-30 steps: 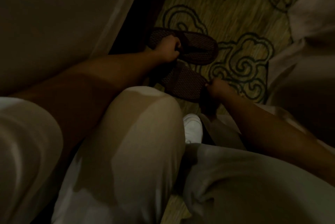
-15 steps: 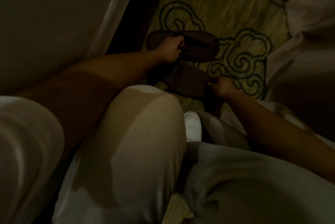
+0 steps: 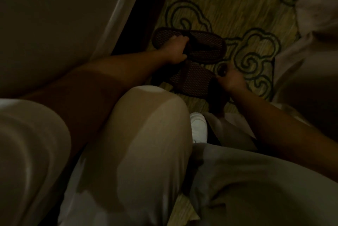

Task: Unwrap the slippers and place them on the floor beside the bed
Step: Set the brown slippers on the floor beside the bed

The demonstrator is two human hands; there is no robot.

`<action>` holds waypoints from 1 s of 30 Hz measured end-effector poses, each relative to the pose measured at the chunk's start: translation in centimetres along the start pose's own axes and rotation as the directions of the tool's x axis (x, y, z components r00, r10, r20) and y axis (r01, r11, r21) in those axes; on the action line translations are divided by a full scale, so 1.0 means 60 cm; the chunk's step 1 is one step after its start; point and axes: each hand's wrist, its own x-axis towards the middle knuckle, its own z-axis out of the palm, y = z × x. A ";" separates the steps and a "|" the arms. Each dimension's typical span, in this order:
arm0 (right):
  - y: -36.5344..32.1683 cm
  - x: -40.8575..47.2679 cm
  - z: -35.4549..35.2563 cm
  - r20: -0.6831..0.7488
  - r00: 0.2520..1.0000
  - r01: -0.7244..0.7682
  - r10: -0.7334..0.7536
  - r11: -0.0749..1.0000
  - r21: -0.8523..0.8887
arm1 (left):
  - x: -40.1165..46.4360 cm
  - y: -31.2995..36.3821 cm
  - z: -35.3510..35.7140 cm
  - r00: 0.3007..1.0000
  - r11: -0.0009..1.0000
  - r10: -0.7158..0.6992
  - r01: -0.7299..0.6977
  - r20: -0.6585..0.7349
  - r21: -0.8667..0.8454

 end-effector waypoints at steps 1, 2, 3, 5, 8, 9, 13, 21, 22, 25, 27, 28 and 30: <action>-0.003 0.002 -0.002 0.022 1.000 0.004 -0.004 1.000 0.000 | 0.000 -0.001 0.001 1.000 0.999 0.010 -0.010 0.020 0.032; -0.004 0.006 -0.003 0.034 0.999 0.003 -0.003 1.000 0.005 | 0.000 -0.003 0.001 0.999 0.997 0.028 -0.030 0.037 0.071; -0.007 0.010 -0.004 0.030 1.000 -0.004 0.003 1.000 0.030 | 0.000 -0.006 0.001 0.997 0.993 0.048 -0.054 0.054 0.109; -0.018 0.021 -0.012 -0.009 1.000 -0.026 0.028 0.992 0.127 | -0.003 -0.009 0.005 0.995 0.983 0.068 -0.079 0.073 0.164; -0.040 0.057 -0.041 -0.019 0.996 -0.073 0.082 0.952 0.298 | -0.010 -0.008 0.014 0.997 0.985 0.037 -0.047 0.060 0.168; -0.049 0.070 -0.052 0.003 0.995 -0.094 0.100 0.916 0.391 | -0.011 -0.008 0.016 0.998 0.988 0.033 -0.041 0.055 0.151; -0.087 0.097 -0.067 0.052 0.982 -0.172 0.184 0.736 0.654 | -0.011 -0.014 0.013 0.998 0.996 0.043 -0.047 0.051 0.077; -0.041 0.091 -0.057 0.024 0.973 -0.224 0.228 0.922 0.317 | -0.012 0.000 0.019 0.996 0.997 0.056 -0.060 0.070 0.056; -0.038 0.090 -0.058 0.017 0.977 -0.210 0.213 0.936 0.281 | -0.012 0.004 0.020 0.996 0.996 0.053 -0.059 0.077 0.073; -0.040 0.072 -0.053 0.065 0.992 -0.119 0.107 0.969 0.216 | -0.014 0.008 0.020 0.995 0.987 0.052 -0.064 0.087 0.146; -0.037 0.058 -0.042 0.019 0.998 -0.062 0.060 0.993 0.102 | -0.015 0.008 0.017 0.994 0.979 0.060 -0.076 0.089 0.191; -0.035 0.053 -0.038 -0.020 0.997 -0.080 0.081 0.995 0.068 | -0.016 0.008 0.015 0.994 0.975 0.060 -0.078 0.092 0.209; -0.029 0.051 -0.027 0.015 0.994 -0.104 0.104 0.994 -0.028 | -0.017 0.010 0.014 0.994 0.969 0.055 -0.076 0.093 0.235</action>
